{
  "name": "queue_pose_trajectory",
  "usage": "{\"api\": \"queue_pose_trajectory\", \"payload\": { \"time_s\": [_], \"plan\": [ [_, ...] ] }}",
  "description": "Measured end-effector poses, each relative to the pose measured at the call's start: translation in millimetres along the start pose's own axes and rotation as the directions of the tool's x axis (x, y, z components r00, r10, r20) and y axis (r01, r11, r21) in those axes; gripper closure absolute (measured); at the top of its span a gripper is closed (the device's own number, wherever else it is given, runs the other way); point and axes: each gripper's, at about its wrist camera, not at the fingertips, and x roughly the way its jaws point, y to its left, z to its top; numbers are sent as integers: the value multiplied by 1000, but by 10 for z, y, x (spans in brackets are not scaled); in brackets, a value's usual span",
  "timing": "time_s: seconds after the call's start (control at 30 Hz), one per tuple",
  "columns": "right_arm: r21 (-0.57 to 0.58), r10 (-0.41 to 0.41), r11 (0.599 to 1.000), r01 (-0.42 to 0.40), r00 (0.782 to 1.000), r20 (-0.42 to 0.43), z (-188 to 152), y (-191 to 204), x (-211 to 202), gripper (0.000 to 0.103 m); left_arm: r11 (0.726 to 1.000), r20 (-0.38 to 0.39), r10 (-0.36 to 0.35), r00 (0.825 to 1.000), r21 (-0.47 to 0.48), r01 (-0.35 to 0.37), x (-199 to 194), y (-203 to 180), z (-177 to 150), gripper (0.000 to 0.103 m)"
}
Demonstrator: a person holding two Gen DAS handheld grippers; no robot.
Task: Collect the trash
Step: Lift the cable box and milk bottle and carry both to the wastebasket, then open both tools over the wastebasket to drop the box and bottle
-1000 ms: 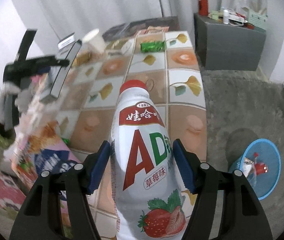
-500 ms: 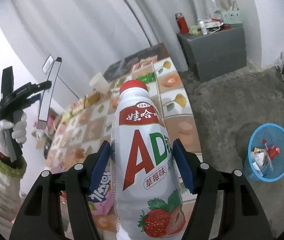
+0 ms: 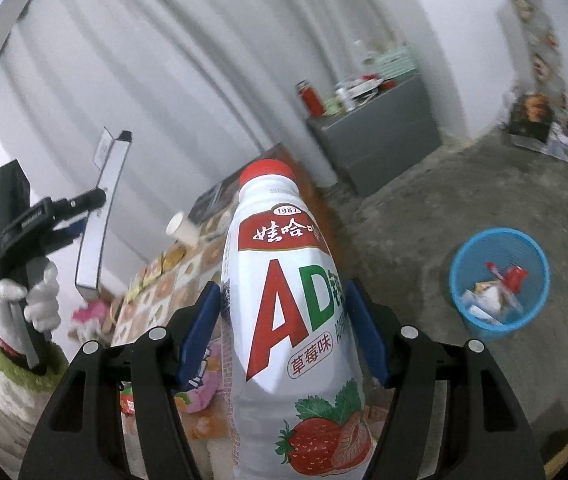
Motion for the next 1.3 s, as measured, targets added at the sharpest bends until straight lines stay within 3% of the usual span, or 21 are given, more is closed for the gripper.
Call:
{"api": "queue_pose_trajectory", "payload": {
  "time_s": [0.2,0.5,0.83,0.93,1.07,1.17,1.3],
  "plan": [
    [99,-72,993,68,996,45,-136,-592,-400,40,991,-79,-113,990,60,117,488,-850,-112,23],
    [259,-185,951,170,982,37,-225,-1476,-575,40,963,-269,-208,941,114,245,1573,-1873,-483,23],
    [431,-248,866,254,966,-72,-136,-2502,-110,40,966,-471,-149,870,119,230,3030,-2435,-716,23],
    [460,-240,847,266,964,-116,-64,-2759,143,40,968,-504,-123,855,127,214,3393,-2512,-778,22],
    [497,-220,823,275,961,-168,182,-3090,687,39,982,-537,-112,836,69,177,3891,-2477,-742,18],
    [486,-234,814,317,946,-226,298,-3270,1072,39,991,-507,-90,857,44,130,4107,-2450,-703,16],
    [473,-271,802,364,928,-255,221,-3297,1206,39,993,-470,-75,880,49,111,4126,-2414,-696,16]
  ]
}}
